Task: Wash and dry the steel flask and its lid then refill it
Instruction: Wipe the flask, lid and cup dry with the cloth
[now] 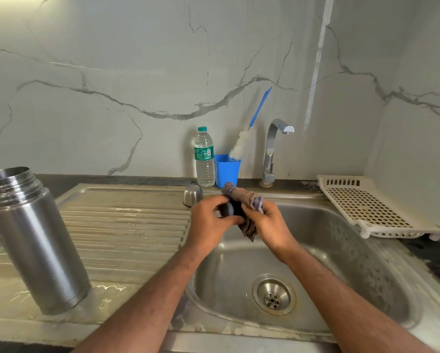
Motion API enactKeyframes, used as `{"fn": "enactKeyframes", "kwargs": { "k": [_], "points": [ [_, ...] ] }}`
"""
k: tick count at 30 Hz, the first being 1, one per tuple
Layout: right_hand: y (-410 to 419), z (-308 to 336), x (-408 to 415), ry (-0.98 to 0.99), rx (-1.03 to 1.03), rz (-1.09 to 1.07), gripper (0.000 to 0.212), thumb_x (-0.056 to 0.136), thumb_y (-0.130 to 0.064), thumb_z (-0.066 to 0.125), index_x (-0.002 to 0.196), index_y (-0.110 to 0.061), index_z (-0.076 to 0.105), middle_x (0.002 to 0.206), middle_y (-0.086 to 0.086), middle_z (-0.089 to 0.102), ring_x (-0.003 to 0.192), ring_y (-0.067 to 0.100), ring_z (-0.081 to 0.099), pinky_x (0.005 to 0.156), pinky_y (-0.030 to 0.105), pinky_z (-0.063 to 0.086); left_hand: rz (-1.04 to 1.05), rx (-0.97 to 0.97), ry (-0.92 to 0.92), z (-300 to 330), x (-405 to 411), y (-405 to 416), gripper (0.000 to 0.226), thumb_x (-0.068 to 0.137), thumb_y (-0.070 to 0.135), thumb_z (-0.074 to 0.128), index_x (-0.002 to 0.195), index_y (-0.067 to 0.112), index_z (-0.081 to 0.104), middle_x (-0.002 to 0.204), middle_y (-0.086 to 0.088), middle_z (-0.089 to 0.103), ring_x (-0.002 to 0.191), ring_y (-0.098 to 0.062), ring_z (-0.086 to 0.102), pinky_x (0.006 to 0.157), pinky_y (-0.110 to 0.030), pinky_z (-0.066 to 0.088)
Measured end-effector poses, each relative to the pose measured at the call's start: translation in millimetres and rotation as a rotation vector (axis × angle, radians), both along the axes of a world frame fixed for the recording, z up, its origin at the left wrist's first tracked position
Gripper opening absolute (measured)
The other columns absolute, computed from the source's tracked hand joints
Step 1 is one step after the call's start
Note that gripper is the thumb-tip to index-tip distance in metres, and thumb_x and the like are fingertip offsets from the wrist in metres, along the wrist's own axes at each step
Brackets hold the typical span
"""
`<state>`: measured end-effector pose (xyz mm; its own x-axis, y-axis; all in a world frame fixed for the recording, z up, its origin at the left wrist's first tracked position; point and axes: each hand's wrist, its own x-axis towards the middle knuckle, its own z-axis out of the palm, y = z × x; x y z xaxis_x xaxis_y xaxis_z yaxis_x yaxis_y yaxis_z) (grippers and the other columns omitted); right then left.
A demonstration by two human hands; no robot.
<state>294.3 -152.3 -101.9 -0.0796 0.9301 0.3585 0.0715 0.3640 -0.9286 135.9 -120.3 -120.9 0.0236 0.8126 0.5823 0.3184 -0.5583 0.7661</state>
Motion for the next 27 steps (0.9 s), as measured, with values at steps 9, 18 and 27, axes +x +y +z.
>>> {"fn": "enactKeyframes", "kwargs": {
  "k": [9, 18, 27],
  "points": [
    [-5, 0, -3, 0.414, -0.219, 0.172, 0.032, 0.105, -0.020, 0.051, 0.134, -0.019, 0.063, 0.127, 0.009, 0.071, 0.122, 0.027, 0.065, 0.107, 0.048, 0.049, -0.353, -0.341, -0.948, 14, 14, -10, 0.039, 0.084, -0.002, 0.072, 0.117, 0.010, 0.056, 0.099, -0.006, 0.075, 0.098, -0.022, 0.074, 0.084, -0.040, 0.062],
    [1, -5, -6, -0.036, 0.083, 0.010, 0.044, 0.100, -0.006, 0.058, 0.139, -0.028, 0.061, 0.151, -0.017, 0.050, 0.140, -0.006, 0.041, 0.119, 0.026, 0.034, -0.291, -0.586, -0.593, 6, 6, -7, 0.034, 0.088, 0.008, 0.076, 0.117, -0.002, 0.062, 0.101, -0.018, 0.074, 0.092, -0.029, 0.075, 0.091, -0.050, 0.059],
    [-2, -6, -5, 0.008, 0.026, -0.010, 0.033, 0.101, -0.010, 0.059, 0.121, -0.034, 0.070, 0.108, 0.001, 0.077, 0.100, 0.021, 0.070, 0.089, 0.034, 0.057, -0.365, -0.504, -0.882, 14, 1, 1, 0.028, 0.095, -0.001, 0.062, 0.122, 0.000, 0.062, 0.107, -0.017, 0.072, 0.096, -0.025, 0.072, 0.086, -0.038, 0.061]
  ]
}}
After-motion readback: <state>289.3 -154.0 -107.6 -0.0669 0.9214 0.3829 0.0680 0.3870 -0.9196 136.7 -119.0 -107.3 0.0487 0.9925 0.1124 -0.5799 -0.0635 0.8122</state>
